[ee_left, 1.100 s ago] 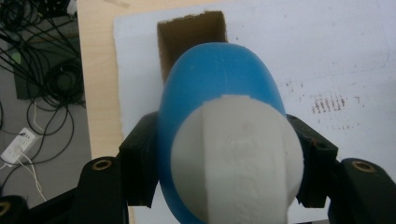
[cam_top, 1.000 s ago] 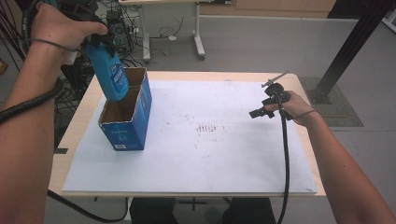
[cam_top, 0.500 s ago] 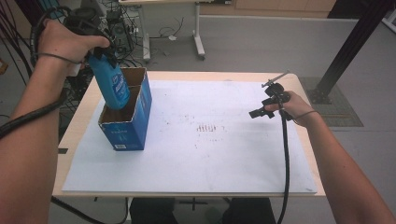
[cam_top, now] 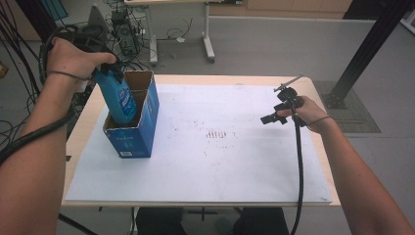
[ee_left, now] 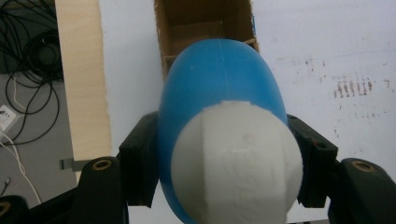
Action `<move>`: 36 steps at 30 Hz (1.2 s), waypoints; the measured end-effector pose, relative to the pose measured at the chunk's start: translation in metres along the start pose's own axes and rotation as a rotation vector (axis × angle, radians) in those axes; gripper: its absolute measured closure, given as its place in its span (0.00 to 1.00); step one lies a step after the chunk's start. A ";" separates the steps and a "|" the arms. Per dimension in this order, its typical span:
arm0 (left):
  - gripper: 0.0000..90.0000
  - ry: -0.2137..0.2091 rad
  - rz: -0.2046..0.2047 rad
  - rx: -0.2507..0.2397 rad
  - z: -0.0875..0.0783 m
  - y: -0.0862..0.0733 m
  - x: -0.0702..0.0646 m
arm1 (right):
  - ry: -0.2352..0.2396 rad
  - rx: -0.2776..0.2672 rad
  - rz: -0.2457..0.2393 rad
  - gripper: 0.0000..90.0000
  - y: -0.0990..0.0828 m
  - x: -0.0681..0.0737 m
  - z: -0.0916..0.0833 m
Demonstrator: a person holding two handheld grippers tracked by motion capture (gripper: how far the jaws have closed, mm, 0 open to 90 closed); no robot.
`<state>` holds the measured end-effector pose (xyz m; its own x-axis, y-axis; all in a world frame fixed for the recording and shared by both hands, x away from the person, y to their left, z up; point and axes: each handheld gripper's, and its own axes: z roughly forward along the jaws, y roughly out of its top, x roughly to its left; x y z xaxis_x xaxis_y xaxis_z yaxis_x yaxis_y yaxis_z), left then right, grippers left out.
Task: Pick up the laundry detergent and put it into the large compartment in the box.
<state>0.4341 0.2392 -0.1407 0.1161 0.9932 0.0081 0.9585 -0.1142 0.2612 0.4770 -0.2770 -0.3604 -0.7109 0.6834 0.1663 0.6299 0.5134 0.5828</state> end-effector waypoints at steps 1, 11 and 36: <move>0.42 -0.003 0.001 0.003 0.002 0.000 0.001 | 0.001 0.000 0.001 0.05 0.000 0.000 0.000; 0.42 -0.009 -0.004 0.033 0.023 -0.004 0.003 | 0.002 0.002 -0.002 0.05 0.001 0.001 0.002; 0.42 -0.013 0.005 0.096 0.072 -0.012 -0.004 | 0.009 0.006 0.010 0.06 0.000 0.001 0.003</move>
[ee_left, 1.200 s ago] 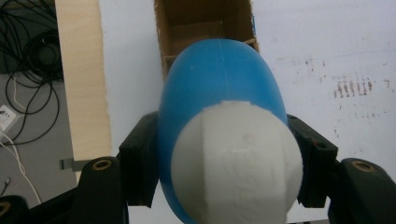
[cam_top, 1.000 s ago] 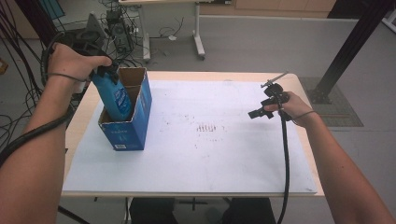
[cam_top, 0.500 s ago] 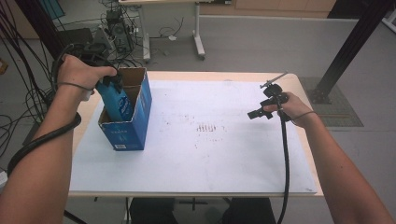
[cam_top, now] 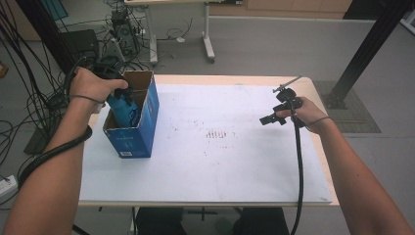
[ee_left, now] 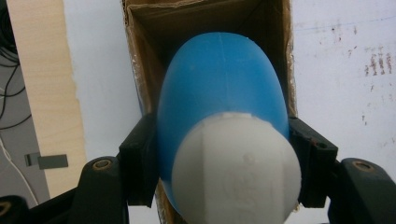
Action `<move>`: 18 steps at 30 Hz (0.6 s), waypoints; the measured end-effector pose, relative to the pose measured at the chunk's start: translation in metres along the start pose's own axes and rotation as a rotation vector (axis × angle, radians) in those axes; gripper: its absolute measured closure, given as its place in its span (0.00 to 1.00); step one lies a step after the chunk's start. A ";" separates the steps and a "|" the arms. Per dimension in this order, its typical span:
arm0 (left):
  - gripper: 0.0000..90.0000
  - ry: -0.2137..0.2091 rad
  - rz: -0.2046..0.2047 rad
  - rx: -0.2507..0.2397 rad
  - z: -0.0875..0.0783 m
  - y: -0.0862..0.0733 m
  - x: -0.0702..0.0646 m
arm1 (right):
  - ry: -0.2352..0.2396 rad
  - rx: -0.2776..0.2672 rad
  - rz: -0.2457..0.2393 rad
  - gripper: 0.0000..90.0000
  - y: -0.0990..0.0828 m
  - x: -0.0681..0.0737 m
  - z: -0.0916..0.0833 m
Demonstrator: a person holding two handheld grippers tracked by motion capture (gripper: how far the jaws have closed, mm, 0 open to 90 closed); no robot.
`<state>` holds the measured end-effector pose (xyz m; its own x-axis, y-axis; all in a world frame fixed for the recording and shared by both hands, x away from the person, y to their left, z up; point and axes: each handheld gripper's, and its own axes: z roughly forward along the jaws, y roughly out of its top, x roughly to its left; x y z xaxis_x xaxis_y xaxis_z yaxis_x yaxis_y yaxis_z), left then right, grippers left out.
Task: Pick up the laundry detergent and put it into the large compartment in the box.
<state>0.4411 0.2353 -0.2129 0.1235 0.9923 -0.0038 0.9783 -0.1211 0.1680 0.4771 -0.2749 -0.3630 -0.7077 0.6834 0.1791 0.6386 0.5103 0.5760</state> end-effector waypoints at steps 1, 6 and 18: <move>0.42 -0.001 -0.001 -0.001 0.002 0.000 0.000 | 0.002 0.001 -0.001 0.06 0.000 0.000 0.000; 0.42 0.007 -0.008 -0.014 0.010 -0.002 -0.002 | 0.004 0.001 -0.002 0.06 0.001 0.001 0.002; 0.42 0.000 -0.010 -0.002 0.027 -0.006 -0.005 | 0.009 0.002 -0.002 0.06 0.001 0.003 0.004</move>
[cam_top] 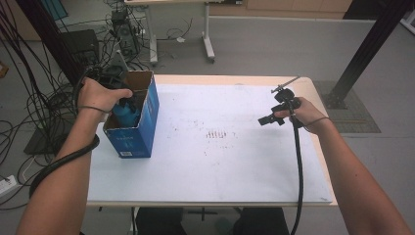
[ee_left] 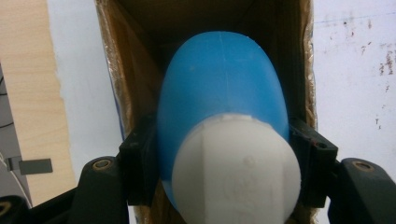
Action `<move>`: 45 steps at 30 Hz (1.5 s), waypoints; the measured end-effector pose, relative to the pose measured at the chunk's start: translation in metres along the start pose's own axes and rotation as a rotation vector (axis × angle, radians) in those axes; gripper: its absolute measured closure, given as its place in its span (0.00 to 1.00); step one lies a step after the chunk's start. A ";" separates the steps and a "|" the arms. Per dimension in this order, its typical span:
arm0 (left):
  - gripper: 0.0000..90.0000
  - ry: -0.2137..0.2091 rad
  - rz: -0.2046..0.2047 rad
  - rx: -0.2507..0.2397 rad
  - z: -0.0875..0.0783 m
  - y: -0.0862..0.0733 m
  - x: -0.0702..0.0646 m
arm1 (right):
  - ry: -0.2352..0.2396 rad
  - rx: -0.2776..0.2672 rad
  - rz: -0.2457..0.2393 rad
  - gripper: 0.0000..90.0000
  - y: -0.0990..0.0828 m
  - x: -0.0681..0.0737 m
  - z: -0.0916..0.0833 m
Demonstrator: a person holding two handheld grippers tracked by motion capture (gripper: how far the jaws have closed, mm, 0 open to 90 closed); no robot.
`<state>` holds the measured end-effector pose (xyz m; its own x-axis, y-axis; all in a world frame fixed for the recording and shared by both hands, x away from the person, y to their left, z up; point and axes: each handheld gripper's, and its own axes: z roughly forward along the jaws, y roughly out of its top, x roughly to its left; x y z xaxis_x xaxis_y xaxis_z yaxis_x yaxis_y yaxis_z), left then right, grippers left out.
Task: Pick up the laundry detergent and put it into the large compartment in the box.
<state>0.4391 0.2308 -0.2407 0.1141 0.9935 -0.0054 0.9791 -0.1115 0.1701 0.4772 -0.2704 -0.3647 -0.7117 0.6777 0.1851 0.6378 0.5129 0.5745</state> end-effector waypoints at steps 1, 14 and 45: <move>0.42 -0.001 -0.001 0.001 0.001 0.000 0.000 | 0.001 0.000 0.000 0.06 0.000 0.000 0.000; 0.42 0.009 -0.003 0.012 0.012 -0.005 0.001 | -0.004 -0.003 -0.005 0.06 0.000 0.001 -0.002; 0.42 -0.009 -0.021 0.001 0.017 -0.006 0.005 | -0.005 0.001 -0.002 0.06 -0.001 0.001 -0.002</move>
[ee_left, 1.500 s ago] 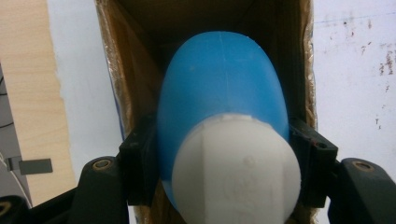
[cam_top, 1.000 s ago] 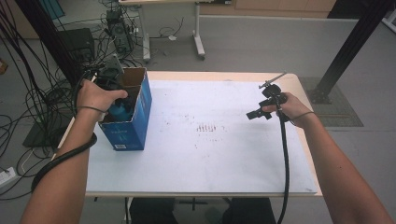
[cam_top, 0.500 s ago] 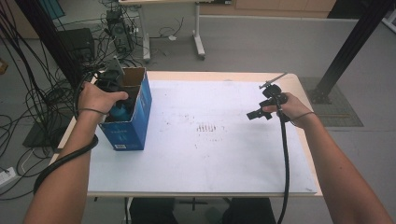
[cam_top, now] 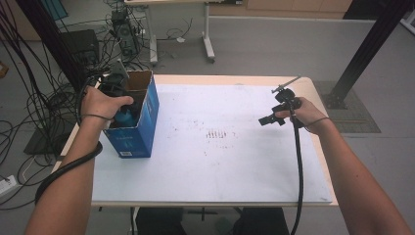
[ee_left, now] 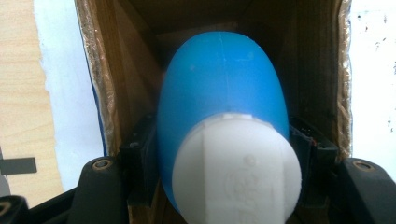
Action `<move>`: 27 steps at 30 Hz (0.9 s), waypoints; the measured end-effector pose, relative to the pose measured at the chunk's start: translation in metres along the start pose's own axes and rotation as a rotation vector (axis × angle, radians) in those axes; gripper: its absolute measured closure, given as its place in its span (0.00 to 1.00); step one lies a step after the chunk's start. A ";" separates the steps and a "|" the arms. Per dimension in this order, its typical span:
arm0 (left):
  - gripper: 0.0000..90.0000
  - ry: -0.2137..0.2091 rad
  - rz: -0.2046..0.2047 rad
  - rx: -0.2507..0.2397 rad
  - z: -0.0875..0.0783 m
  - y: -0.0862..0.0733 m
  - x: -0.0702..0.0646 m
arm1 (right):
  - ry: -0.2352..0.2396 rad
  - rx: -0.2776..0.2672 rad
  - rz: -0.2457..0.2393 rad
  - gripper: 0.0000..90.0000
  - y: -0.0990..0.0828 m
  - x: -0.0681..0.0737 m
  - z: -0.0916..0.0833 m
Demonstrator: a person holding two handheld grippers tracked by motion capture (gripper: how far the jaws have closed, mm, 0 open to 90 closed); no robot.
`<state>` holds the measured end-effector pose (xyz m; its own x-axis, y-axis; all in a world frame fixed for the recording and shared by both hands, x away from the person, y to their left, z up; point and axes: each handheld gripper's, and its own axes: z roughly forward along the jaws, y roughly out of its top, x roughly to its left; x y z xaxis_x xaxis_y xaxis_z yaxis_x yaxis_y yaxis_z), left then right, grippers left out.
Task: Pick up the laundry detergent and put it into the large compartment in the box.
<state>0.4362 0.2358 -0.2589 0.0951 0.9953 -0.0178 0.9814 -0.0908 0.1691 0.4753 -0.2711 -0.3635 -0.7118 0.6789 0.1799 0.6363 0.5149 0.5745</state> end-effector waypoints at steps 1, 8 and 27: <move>0.42 0.000 0.000 0.000 0.000 0.000 0.000 | 0.000 -0.001 0.000 0.06 0.000 0.000 0.000; 0.42 -0.002 -0.003 -0.001 0.000 -0.001 0.001 | -0.001 0.000 -0.002 0.06 0.000 0.000 0.000; 0.42 0.000 -0.005 -0.005 0.000 0.000 0.000 | -0.003 -0.002 -0.006 0.06 0.001 0.000 0.000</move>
<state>0.4362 0.2354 -0.2594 0.0900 0.9958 -0.0184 0.9811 -0.0854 0.1735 0.4760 -0.2710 -0.3632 -0.7150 0.6770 0.1743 0.6311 0.5179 0.5774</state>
